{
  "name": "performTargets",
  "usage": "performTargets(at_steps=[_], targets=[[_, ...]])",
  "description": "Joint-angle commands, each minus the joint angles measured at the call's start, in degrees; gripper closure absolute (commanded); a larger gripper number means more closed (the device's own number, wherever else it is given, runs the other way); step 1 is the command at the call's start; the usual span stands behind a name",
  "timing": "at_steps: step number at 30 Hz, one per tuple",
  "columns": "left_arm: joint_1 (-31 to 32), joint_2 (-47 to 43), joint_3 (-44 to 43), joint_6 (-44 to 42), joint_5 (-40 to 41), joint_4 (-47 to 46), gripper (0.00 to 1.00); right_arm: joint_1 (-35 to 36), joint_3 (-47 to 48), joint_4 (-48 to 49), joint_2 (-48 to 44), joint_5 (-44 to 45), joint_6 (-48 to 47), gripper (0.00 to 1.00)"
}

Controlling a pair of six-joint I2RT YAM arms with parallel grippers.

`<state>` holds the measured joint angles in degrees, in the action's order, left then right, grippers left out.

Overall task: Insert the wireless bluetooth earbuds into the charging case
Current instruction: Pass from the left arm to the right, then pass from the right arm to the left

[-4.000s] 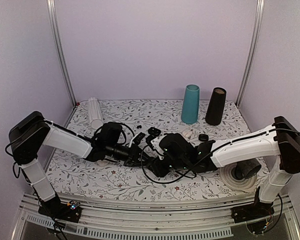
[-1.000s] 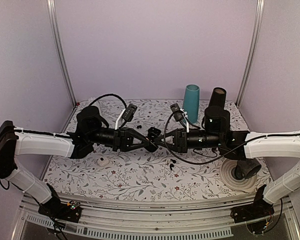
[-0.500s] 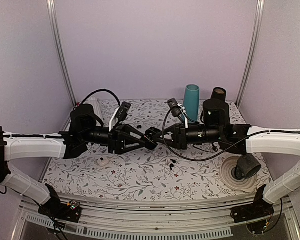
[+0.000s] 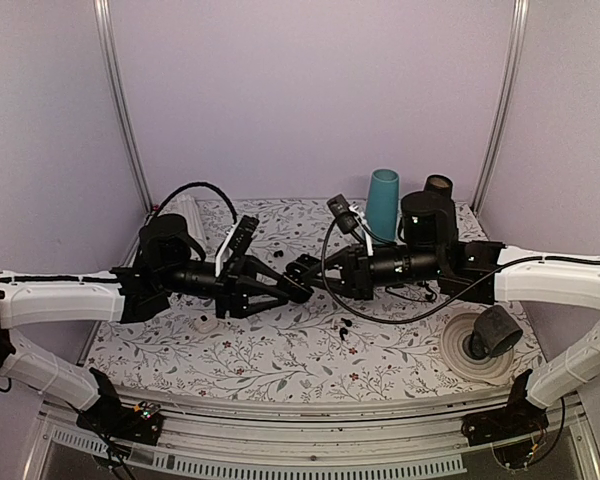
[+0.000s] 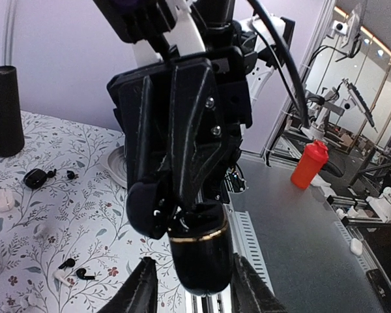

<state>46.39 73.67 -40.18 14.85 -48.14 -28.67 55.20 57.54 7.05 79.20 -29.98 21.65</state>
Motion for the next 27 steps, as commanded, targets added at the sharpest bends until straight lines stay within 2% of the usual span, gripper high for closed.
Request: performTargets(at_steps=[1,14,19,22,24,25,27], targets=[[1.6,1.2,-1.7,-1.4,0.7,1.5,0.61,0.8,2.4,-0.7,0.8,1.2,-1.4,0.95],[1.9,0.7,-1.5,0.8,1.2,-1.5,0.66,1.0,2.3,-1.3,1.2,2.6,-1.8,0.94],[1.9,1.3,-1.5,0.8,0.8,-1.5,0.77,1.0,2.1,-1.3,1.1,2.6,-1.9,0.94],[1.9,1.9,-1.8,1.1,0.3,-1.4,0.91,1.0,2.1,-1.4,1.1,2.7,-1.8,0.93],[2.0,2.1,-1.9,1.0,0.1,-1.3,1.0,1.0,2.0,-1.5,1.1,2.9,-1.8,0.88],[1.9,2.1,-1.8,1.1,0.1,-1.3,1.0,1.0,2.0,-1.5,1.0,3.0,-1.7,0.85],[1.9,1.9,-1.5,1.1,0.4,-1.6,1.0,1.0,2.0,-1.8,0.9,3.7,-1.7,0.7]])
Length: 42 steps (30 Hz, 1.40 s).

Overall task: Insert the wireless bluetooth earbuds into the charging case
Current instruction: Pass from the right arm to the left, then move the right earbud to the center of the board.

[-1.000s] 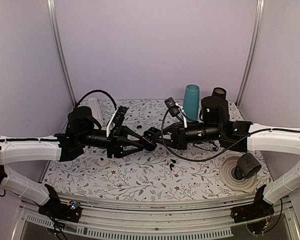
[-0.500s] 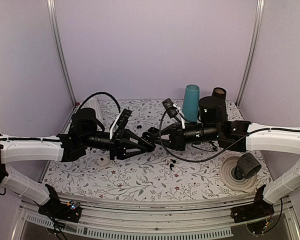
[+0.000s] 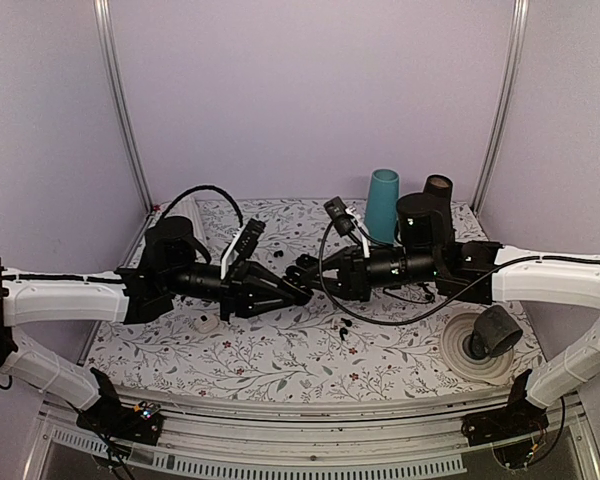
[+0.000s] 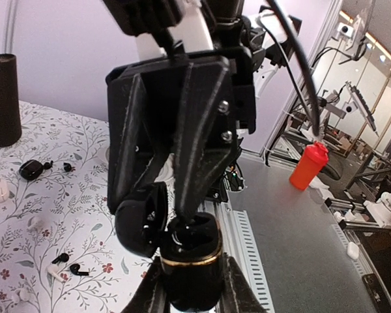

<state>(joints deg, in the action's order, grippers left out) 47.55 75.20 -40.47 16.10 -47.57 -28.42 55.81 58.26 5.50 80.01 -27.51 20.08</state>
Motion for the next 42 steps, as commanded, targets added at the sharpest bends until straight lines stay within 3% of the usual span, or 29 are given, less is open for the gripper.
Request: performTargets(at_steps=[1,8,9,14,17,19,20,22,34,42], targets=[[0.7,0.3,-1.0,-0.1,0.5,-1.9,1.0,0.4,1.2,-0.4,-0.1,1.8,0.1,0.6],[-0.2,-2.5,1.4,0.2,10.3,-1.9,1.0,-2.4,0.7,-8.5,-1.8,15.5,1.8,0.02],[-0.6,-3.1,1.9,0.2,12.5,-1.6,1.0,-3.9,0.0,-10.5,-1.8,18.6,2.6,0.01],[-3.5,-6.8,5.0,1.6,19.9,-1.9,1.0,-5.5,-7.4,-20.8,4.4,38.6,8.1,0.01],[-5.0,-8.9,6.2,2.1,20.8,-2.2,1.0,-5.2,-14.4,-18.6,22.6,34.3,13.0,0.01],[-5.8,-9.8,6.1,2.2,20.9,-1.7,1.0,-2.9,-13.5,-18.6,35.2,29.6,16.3,0.01],[-6.1,-10.0,6.0,2.1,20.7,-1.5,1.0,-0.4,-11.8,-21.0,37.4,31.4,18.4,0.01],[-6.6,-10.2,5.5,1.9,20.4,-0.6,1.0,2.7,-9.1,-24.4,35.3,35.8,21.2,0.01],[-7.8,-10.2,6.3,3.3,18.7,-2.0,1.0,-2.7,-5.1,-26.4,22.5,32.7,17.8,0.0],[-7.8,-10.3,7.1,3.3,17.8,-3.3,1.0,-4.1,-6.0,-25.5,15.7,31.0,18.1,0.05]])
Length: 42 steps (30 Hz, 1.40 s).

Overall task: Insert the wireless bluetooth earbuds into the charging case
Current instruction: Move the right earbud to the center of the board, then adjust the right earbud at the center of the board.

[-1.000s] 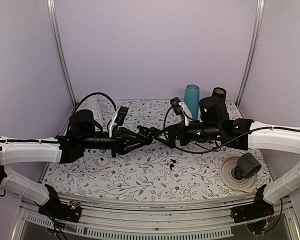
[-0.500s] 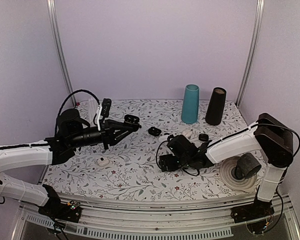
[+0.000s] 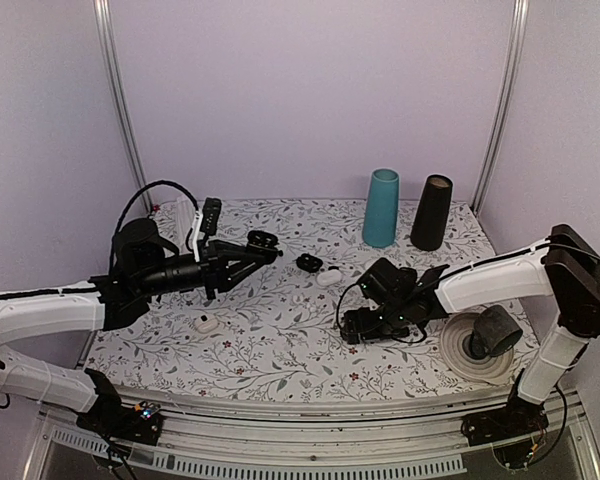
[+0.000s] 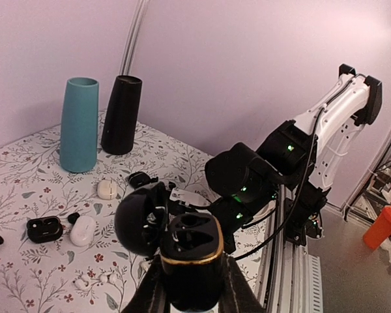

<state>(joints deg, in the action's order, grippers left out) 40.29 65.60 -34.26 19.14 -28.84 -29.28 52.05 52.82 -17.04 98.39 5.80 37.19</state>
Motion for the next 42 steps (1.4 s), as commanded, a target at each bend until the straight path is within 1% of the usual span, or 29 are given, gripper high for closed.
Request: performTargets(at_steps=[1,9,10,15,23,27,30,33,42], targets=[[-0.6,-0.6,0.8,0.2,-0.9,-2.4,1.0,-0.5,-0.7,-2.8,-3.0,-2.7,1.1,0.06],[-0.6,-0.4,0.8,0.6,-1.4,-2.8,1.0,-1.4,0.2,-2.3,-2.9,-2.9,2.6,0.26],[-0.6,-0.5,0.9,0.6,-1.4,-2.8,1.0,-1.6,0.6,-2.3,-2.6,-2.9,2.7,0.3],[-0.6,-1.0,1.0,0.4,-1.3,-2.5,1.0,-1.7,3.4,-2.6,-0.4,-2.4,2.3,0.41],[-0.6,-1.3,1.0,0.5,-1.5,-2.4,1.0,-1.9,7.6,-3.6,4.0,-1.8,1.7,0.5],[-0.6,-1.4,1.1,0.4,-1.6,-2.3,1.0,-1.9,8.9,-4.3,5.1,-0.6,1.7,0.58],[-0.6,-1.4,1.1,0.2,-1.7,-2.3,1.0,-1.8,10.0,-5.1,6.2,0.1,1.4,0.65],[-0.6,-1.5,1.1,0.2,-1.8,-2.3,1.0,-1.9,10.3,-5.5,6.9,0.6,0.8,0.68],[-0.7,-1.4,1.3,0.1,-2.0,-2.4,1.0,-1.1,11.5,-5.7,9.2,1.1,-0.3,0.69]])
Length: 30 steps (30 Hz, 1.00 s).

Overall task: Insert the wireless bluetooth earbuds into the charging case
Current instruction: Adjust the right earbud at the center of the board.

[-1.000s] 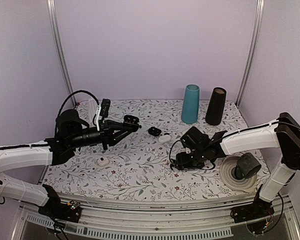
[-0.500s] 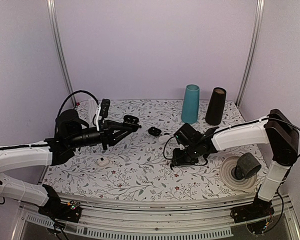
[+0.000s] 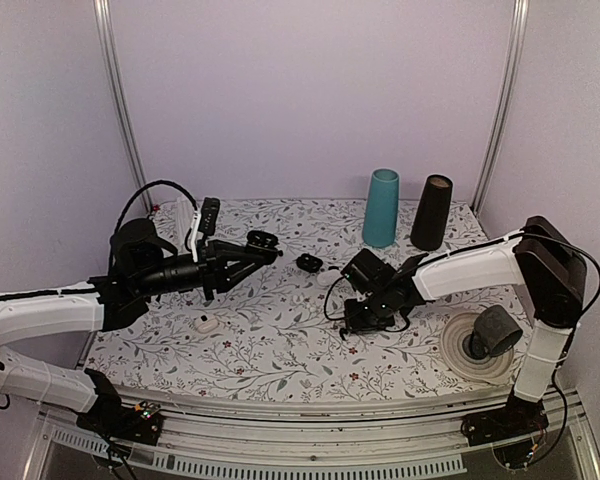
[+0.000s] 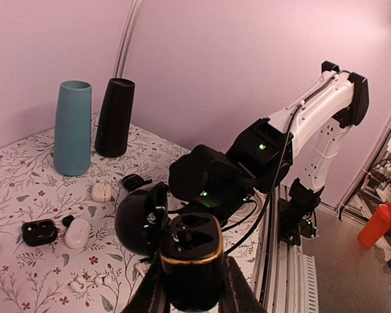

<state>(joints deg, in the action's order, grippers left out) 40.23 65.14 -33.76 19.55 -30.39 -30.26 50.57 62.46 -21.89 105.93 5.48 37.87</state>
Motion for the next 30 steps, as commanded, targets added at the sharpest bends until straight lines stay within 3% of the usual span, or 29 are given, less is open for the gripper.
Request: performTargets(at_steps=[1,9,21,30], targets=[[-0.6,-0.9,0.8,-0.3,-0.5,-1.5,1.0,0.5,2.3,-0.9,2.1,1.6,-1.1,0.69],[-0.7,-1.2,1.2,-0.3,-0.5,-1.4,1.0,0.7,4.0,-1.7,4.2,3.3,-1.1,0.7],[-0.8,-0.9,1.5,-0.4,0.0,-1.1,1.0,1.4,5.0,-2.5,4.3,4.4,-3.0,0.85],[-0.7,1.8,1.2,-1.3,-0.9,0.0,1.0,1.4,0.9,1.3,-1.8,4.4,-9.7,0.94]])
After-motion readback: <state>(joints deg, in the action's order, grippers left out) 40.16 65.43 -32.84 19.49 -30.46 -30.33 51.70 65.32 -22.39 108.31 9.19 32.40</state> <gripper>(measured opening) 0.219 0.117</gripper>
